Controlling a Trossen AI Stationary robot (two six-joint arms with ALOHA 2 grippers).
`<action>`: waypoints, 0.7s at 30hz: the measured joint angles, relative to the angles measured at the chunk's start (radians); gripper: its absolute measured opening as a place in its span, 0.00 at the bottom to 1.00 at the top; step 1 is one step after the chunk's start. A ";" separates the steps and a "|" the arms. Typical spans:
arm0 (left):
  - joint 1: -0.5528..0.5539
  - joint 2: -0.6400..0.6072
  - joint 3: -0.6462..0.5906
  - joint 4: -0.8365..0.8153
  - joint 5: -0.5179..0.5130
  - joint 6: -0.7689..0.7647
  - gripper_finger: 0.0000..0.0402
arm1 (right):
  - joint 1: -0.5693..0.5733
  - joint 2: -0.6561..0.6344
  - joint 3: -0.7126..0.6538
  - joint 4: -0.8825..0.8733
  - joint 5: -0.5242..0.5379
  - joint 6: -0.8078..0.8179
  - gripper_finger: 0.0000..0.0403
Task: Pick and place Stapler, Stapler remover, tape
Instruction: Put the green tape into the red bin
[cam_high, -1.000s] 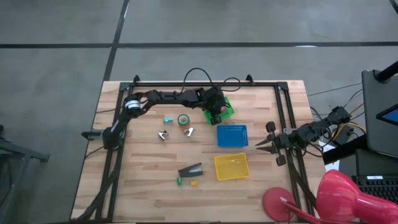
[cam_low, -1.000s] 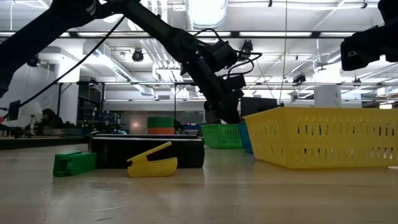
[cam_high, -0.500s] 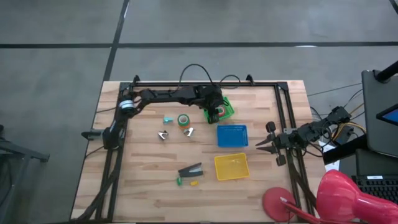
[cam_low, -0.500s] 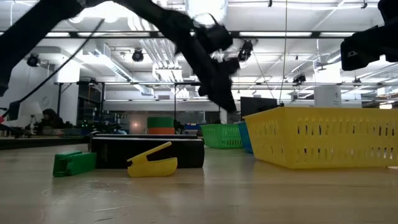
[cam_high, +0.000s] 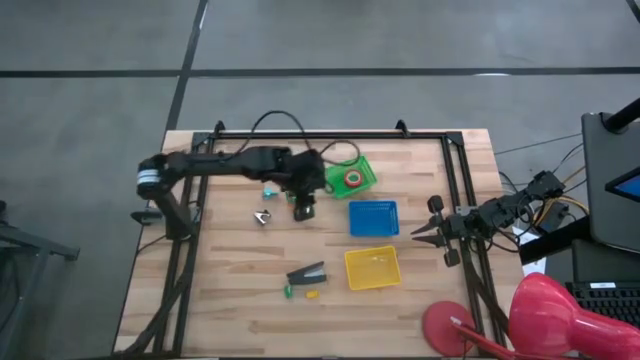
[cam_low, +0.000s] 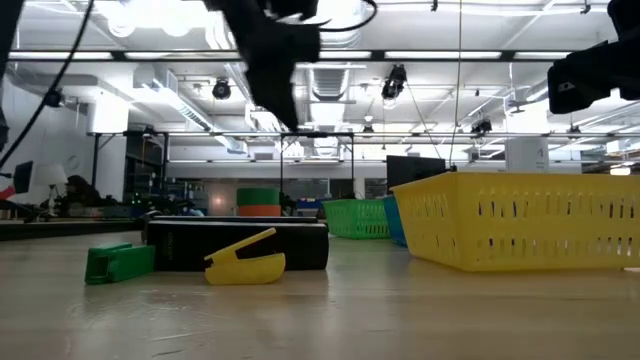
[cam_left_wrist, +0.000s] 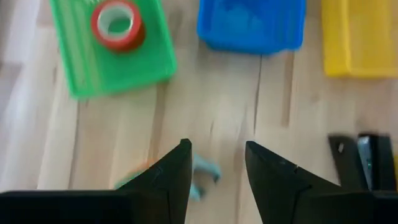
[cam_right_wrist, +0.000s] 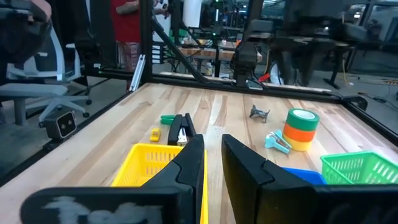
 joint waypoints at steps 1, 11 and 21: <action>-0.001 -0.027 -0.037 0.003 -0.006 -0.006 0.38 | 0.000 0.001 0.000 0.000 0.000 0.000 0.13; 0.000 -0.137 -0.352 0.183 -0.014 0.032 0.38 | 0.000 0.000 0.000 0.000 0.000 0.000 0.13; 0.000 -0.137 -0.413 0.255 -0.186 0.118 0.38 | 0.000 0.001 0.000 0.000 0.000 0.001 0.13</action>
